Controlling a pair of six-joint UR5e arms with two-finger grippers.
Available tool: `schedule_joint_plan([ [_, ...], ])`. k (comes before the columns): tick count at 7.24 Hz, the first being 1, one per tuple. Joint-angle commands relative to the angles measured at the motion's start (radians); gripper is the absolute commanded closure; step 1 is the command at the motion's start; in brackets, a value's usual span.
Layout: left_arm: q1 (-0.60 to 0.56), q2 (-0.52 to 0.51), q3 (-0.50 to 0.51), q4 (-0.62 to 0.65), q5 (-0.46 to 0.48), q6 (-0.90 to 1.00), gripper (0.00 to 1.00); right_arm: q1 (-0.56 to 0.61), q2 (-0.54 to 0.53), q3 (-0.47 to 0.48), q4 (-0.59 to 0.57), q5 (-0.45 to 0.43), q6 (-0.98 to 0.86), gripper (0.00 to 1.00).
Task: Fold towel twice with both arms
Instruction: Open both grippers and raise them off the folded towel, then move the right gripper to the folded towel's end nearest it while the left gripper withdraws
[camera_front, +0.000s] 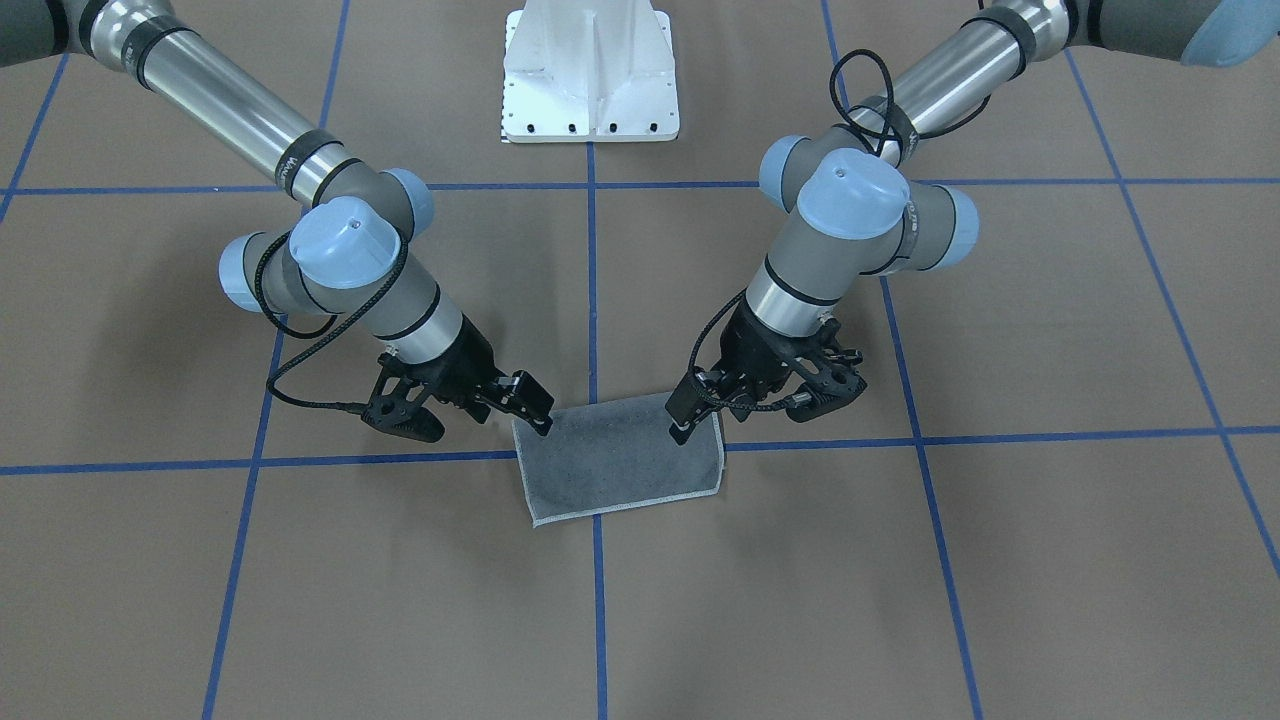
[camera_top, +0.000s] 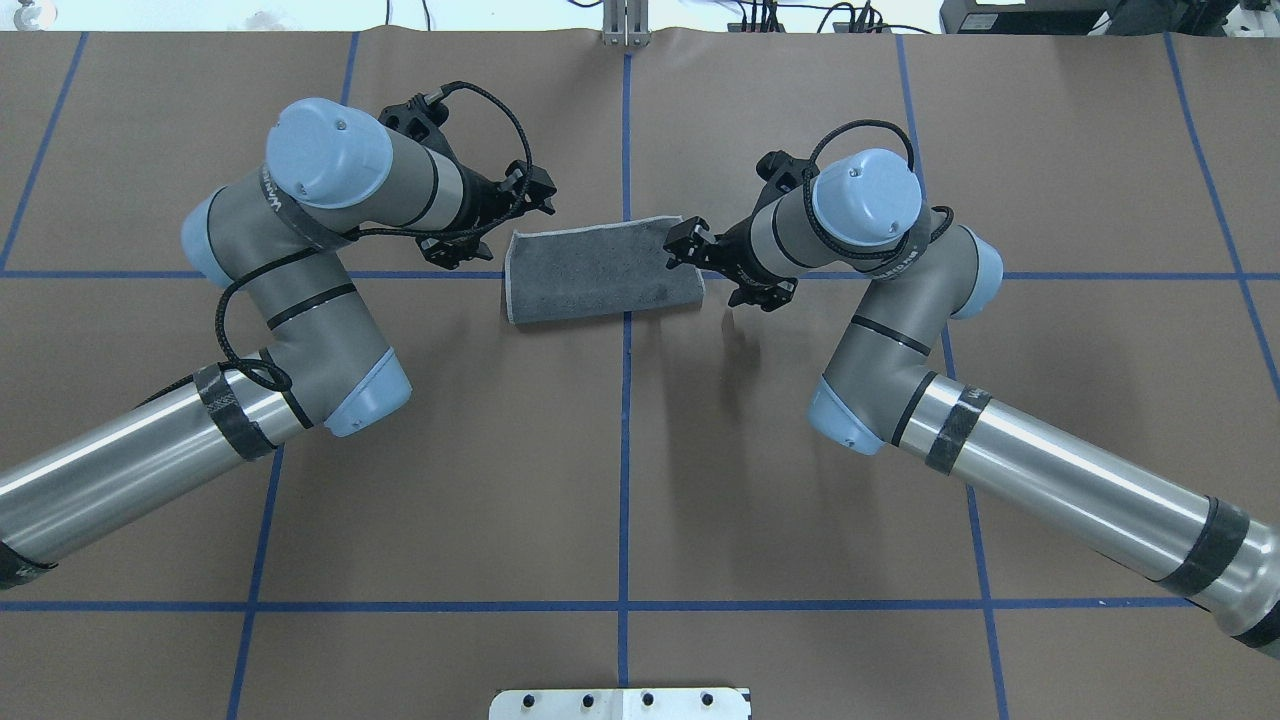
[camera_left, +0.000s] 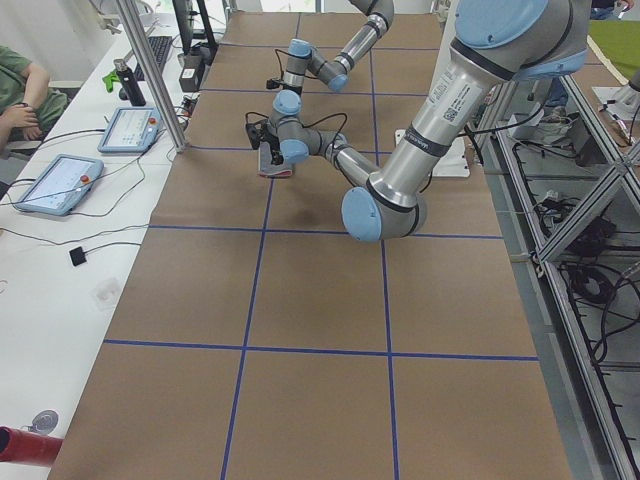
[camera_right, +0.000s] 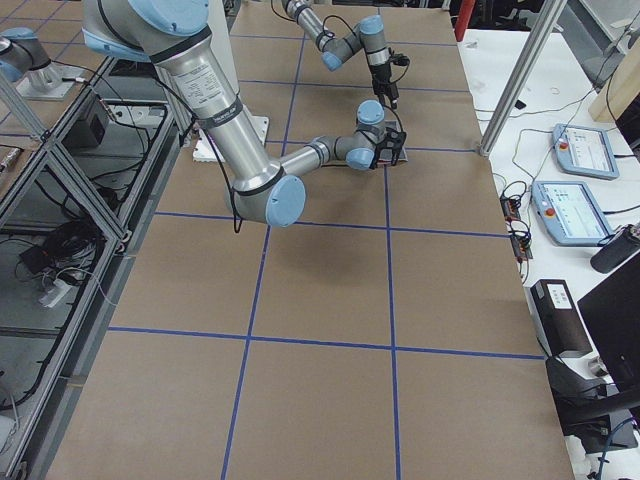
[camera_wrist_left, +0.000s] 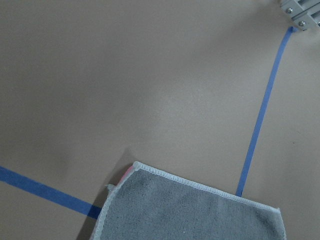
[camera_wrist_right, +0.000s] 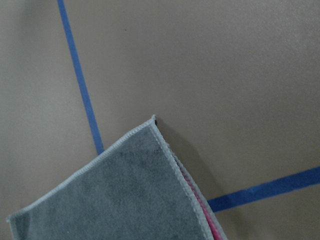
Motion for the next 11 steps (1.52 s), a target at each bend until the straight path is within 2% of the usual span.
schedule_joint_plan([
  [1,-0.013,0.002,0.000,0.000,-0.024,0.001,0.01,0.009,0.013,0.005,-0.080,0.039,-0.044,0.02],
  [2,-0.018,0.003,0.000,0.000,-0.024,0.001,0.01,0.007,0.014,0.005,-0.079,0.037,-0.044,0.07],
  [3,-0.021,0.005,0.001,0.000,-0.026,0.002,0.01,0.007,0.022,0.005,-0.079,0.035,-0.041,0.20],
  [4,-0.021,0.005,0.001,0.000,-0.026,0.002,0.01,0.007,0.022,0.005,-0.079,0.032,-0.043,0.27],
  [8,-0.021,0.008,0.001,0.000,-0.026,0.002,0.01,0.006,0.027,-0.009,-0.085,0.029,-0.047,0.30],
  [11,-0.021,0.008,0.000,0.000,-0.026,0.002,0.01,0.006,0.062,-0.052,-0.082,0.019,-0.049,0.36],
])
